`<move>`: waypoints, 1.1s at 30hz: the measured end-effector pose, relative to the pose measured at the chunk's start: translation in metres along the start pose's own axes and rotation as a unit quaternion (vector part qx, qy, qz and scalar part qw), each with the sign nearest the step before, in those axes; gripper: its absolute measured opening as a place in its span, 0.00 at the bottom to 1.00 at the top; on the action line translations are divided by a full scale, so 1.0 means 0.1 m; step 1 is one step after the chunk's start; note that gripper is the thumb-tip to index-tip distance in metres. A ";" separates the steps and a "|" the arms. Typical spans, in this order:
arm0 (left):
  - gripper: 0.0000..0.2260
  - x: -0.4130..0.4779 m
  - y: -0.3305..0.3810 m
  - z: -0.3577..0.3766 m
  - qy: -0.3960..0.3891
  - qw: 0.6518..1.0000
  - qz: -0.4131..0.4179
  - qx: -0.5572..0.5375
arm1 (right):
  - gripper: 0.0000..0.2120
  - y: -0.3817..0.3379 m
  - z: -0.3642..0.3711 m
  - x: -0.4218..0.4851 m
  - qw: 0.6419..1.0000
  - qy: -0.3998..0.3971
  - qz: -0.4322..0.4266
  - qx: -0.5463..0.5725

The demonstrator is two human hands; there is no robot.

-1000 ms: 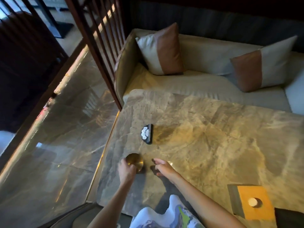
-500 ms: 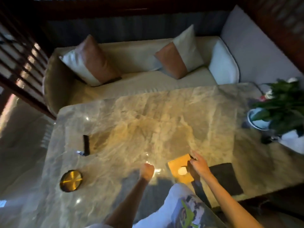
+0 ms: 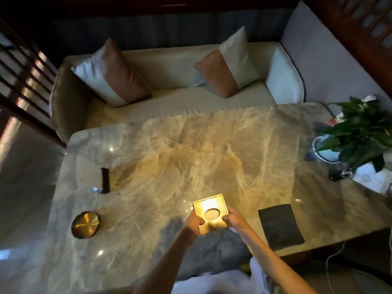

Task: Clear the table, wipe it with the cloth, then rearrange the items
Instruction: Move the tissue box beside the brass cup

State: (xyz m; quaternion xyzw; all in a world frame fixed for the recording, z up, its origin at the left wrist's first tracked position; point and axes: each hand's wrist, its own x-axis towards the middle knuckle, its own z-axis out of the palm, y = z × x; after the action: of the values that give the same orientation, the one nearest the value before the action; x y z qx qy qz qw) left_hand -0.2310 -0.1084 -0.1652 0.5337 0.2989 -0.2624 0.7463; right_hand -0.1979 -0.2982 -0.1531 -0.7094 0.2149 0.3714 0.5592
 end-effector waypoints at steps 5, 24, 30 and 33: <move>0.29 -0.73 0.40 -0.88 0.085 0.996 0.011 -0.019 | 0.30 -0.20 1.03 -0.06 0.993 -0.072 -0.053 -0.082; 0.26 -2.42 0.22 -3.24 0.174 0.974 -0.003 -0.143 | 0.35 -0.83 3.89 -0.78 0.927 -0.248 0.008 -0.281; 0.20 -2.33 0.15 -3.28 0.224 0.965 -0.029 -0.135 | 0.34 -0.85 3.89 -0.81 0.923 -0.256 0.013 -0.288; 0.20 -2.32 0.17 -3.27 0.240 0.961 -0.041 -0.129 | 0.33 -0.79 3.89 -0.77 0.919 -0.266 0.007 -0.293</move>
State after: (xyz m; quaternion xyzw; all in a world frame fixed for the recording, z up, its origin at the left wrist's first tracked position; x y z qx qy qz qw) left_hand -0.4318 0.2257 -0.0682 0.4677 0.5217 -0.1162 0.7040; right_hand -0.3012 0.0860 -0.0823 -0.7151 -0.0549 0.5963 0.3606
